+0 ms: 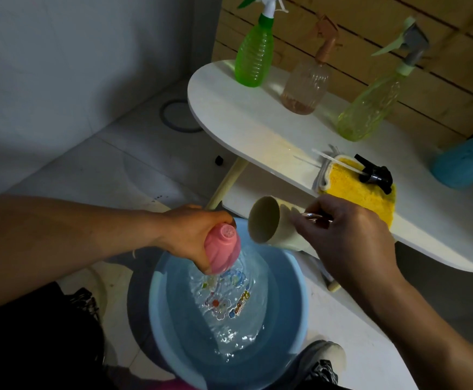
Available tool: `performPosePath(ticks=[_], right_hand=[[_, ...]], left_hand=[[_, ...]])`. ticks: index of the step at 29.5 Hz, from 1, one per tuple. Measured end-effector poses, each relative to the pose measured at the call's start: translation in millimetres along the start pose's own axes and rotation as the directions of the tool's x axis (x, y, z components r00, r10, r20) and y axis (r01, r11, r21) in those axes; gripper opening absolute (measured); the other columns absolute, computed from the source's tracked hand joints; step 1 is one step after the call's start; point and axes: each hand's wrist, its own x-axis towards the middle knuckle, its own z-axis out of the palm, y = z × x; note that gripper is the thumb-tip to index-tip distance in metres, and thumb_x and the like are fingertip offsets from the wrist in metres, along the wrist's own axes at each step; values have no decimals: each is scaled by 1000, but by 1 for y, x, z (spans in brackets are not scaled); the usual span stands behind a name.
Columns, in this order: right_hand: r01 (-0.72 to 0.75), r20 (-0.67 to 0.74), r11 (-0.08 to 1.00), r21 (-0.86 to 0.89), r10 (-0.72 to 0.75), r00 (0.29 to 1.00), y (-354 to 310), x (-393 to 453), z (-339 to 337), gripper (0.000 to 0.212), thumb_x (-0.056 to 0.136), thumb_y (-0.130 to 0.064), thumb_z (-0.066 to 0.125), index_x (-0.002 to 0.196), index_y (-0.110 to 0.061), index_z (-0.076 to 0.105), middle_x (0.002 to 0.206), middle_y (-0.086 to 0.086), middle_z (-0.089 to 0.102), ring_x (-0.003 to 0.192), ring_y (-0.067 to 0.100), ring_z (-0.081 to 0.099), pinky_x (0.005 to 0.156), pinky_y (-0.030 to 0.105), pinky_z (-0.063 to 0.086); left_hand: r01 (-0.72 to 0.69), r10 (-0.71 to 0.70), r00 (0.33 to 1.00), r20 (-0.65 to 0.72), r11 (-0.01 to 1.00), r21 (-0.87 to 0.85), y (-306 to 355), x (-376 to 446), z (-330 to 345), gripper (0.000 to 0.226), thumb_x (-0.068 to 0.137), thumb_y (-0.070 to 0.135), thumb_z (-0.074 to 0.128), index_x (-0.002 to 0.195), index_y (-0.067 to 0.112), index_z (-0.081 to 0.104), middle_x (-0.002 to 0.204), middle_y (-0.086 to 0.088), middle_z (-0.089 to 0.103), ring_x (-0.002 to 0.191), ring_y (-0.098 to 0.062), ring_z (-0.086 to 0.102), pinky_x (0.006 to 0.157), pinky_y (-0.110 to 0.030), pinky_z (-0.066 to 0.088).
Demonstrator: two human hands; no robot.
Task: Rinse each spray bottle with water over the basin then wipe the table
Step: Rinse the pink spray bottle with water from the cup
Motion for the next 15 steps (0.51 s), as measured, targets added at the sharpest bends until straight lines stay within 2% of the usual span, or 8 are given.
performPosePath(ticks=[2,5,8,10,15], right_hand=[[110,-33,986,-128,-115,993,3,-2,5,30,89,-58,63,80,-29,65,76,-8,66,71,21,60,58,32,46],[284,-30,909,-304,-307,951,7,-7,13,22,87,-40,70,75,-23,62,71,-4,59,65,25,57,49,29,40],[355,-9,849,-391,-389,921,7,-14,16,23,81,-28,79,70,-21,59,66,0,53,59,27,55,44,26,32],[388,-3,815,-430,-431,903,5,-17,17,27,79,-21,80,68,-19,56,64,1,51,58,29,53,44,27,33],[456,-8,742,-491,-527,850,0,-20,17,28,73,-6,80,71,-19,55,65,4,50,58,29,49,52,30,28]], left_hand=[[2,-2,1000,-10,1000,9,0,0,0,92,57,45,96,132,47,43,122,19,55,111,-11,57,76,-21,51],[7,-7,1000,-9,1000,4,0,1,0,94,56,46,96,133,47,43,123,18,57,111,-10,58,77,-21,51],[6,-6,1000,-7,1000,1,1,0,-1,93,55,46,96,131,49,43,122,18,58,109,-10,59,76,-21,51],[8,-8,1000,-4,1000,3,1,0,-1,93,56,46,96,131,49,43,121,19,57,109,-9,58,75,-20,50],[11,-11,1000,5,1000,-2,1,-2,-1,94,57,45,97,133,49,42,123,19,55,110,-9,56,74,-19,48]])
